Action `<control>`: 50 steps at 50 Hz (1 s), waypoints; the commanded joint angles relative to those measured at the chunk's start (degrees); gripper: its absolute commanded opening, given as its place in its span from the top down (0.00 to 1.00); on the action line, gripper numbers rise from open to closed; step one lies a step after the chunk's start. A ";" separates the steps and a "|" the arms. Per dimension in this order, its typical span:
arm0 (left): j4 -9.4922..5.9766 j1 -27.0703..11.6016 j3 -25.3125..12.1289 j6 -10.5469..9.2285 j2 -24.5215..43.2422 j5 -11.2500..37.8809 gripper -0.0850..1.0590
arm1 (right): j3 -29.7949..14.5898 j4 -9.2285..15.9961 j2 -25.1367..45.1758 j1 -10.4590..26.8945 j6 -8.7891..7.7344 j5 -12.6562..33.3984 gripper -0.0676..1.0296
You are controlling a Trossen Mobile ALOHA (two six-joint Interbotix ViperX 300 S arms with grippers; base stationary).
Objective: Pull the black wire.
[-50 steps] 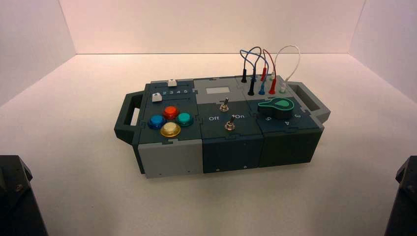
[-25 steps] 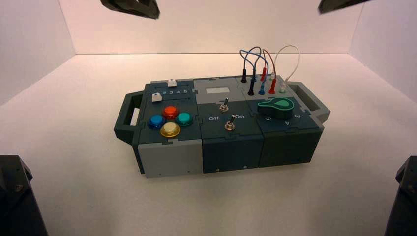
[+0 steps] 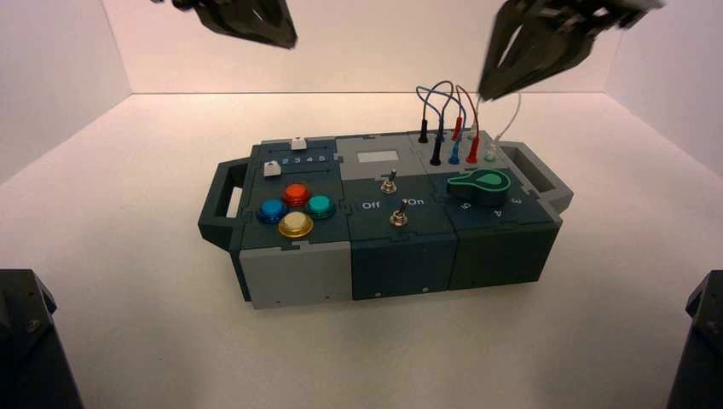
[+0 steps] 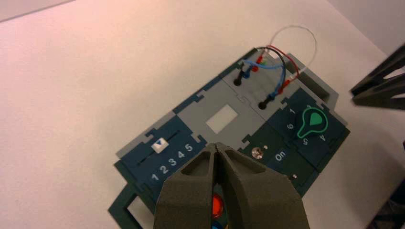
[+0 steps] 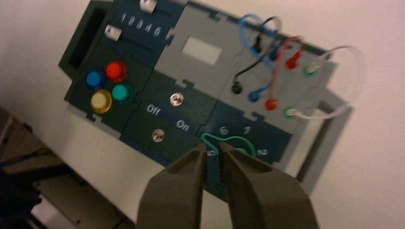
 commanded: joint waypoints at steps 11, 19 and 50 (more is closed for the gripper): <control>-0.09 -0.79 -1.14 -0.26 0.88 -1.05 0.95 | -4.48 0.97 6.24 1.23 0.00 -0.18 0.63; -0.09 -0.79 -1.05 -0.26 -0.26 -1.05 0.95 | -4.83 0.97 10.37 1.23 0.26 -0.62 0.57; 0.18 -0.79 0.53 0.09 -2.11 -1.23 0.95 | -7.91 0.09 22.41 -2.11 0.88 -5.98 0.55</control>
